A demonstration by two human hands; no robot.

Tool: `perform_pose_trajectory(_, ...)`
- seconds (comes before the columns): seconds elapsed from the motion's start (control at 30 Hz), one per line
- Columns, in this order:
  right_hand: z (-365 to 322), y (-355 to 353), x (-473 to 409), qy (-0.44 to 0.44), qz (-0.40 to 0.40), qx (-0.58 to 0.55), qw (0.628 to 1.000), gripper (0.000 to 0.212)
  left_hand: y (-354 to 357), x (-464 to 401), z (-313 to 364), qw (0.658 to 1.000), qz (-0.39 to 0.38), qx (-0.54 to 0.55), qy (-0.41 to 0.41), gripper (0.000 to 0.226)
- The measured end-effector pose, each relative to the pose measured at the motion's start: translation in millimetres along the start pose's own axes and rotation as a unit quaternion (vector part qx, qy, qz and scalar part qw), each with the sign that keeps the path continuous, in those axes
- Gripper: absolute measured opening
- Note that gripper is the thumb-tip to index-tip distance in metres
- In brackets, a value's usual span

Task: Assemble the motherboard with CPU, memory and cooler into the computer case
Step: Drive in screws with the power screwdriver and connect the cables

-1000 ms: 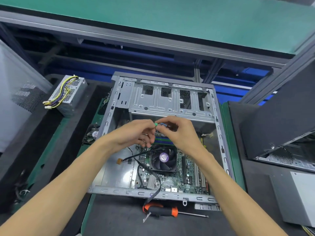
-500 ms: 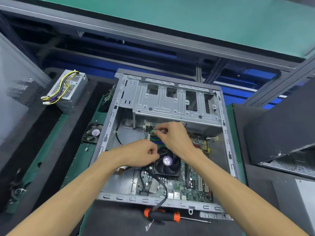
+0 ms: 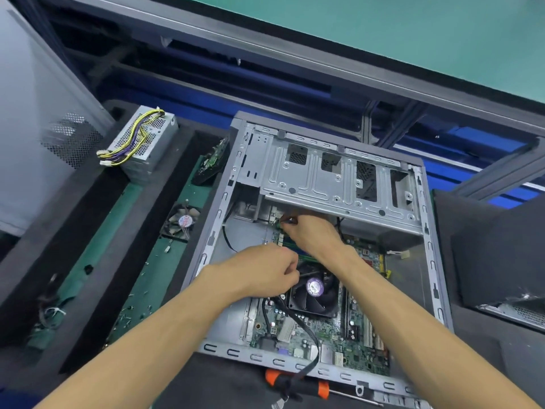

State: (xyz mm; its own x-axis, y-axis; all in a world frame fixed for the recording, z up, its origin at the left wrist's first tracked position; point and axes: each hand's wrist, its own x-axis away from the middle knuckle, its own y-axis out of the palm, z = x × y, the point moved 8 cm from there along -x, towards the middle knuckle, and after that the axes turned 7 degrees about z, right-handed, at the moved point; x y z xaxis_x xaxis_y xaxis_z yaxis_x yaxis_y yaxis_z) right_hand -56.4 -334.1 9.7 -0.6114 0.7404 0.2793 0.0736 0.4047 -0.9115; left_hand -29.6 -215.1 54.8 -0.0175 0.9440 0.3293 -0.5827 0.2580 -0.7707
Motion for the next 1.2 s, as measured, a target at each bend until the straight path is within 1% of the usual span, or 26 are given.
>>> perform_pose_trajectory(0.1,-1.5,-0.5,-2.6,-0.005,-0.012,0.013,1.0,0.042,0.4,-0.4,-0.3,1.0,0.003,-0.006,0.002,0.023)
perform_pose_trajectory(0.13,-2.4,-0.9,-2.9,-0.008,-0.017,0.019,1.0,0.039,0.3,-0.5,-0.5,1.0,0.004,-0.006,0.003,0.023)
perform_pose_trajectory(0.2,-5.9,-0.9,-2.7,-0.014,-0.033,0.033,0.999,0.026,0.3,-0.4,-0.7,1.0,0.003,-0.006,0.005,0.022)
perform_pose_trajectory(0.23,-8.6,-0.3,-2.4,-0.021,-0.047,0.041,0.998,0.025,0.1,-0.4,-0.9,1.0,0.004,-0.006,0.005,0.022)
perform_pose_trajectory(0.3,-12.8,0.1,-1.8,-0.027,-0.063,0.047,0.997,0.035,-0.1,-0.6,-0.7,1.0,0.006,-0.008,0.007,0.022)
perform_pose_trajectory(0.33,-14.0,-0.9,-1.7,-0.029,-0.065,0.045,0.996,0.036,-0.2,-0.8,-0.4,1.0,0.008,-0.008,0.008,0.022)
perform_pose_trajectory(0.43,-18.7,-5.9,-2.6,-0.044,-0.057,0.047,0.996,0.032,0.2,-0.8,-0.4,1.0,0.012,-0.006,0.011,0.022)
perform_pose_trajectory(0.63,-21.2,-5.0,-7.9,-0.056,-0.051,0.063,0.995,0.032,0.4,-1.5,-1.5,1.0,0.01,-0.004,0.01,0.022)
perform_pose_trajectory(0.83,-22.1,-0.7,-10.5,-0.057,-0.1,0.065,0.991,0.038,1.3,-1.6,-1.6,1.0,0.011,-0.003,0.013,0.022)
perform_pose_trajectory(1.07,-23.4,0.1,-10.5,-0.053,-0.107,0.067,0.991,0.037,1.7,-2.5,-2.4,1.0,0.01,-0.006,0.012,0.022)
perform_pose_trajectory(1.2,-26.4,0.9,-10.3,-0.053,-0.095,0.066,0.992,0.034,1.3,-2.8,-4.5,1.0,0.011,-0.008,0.01,0.022)
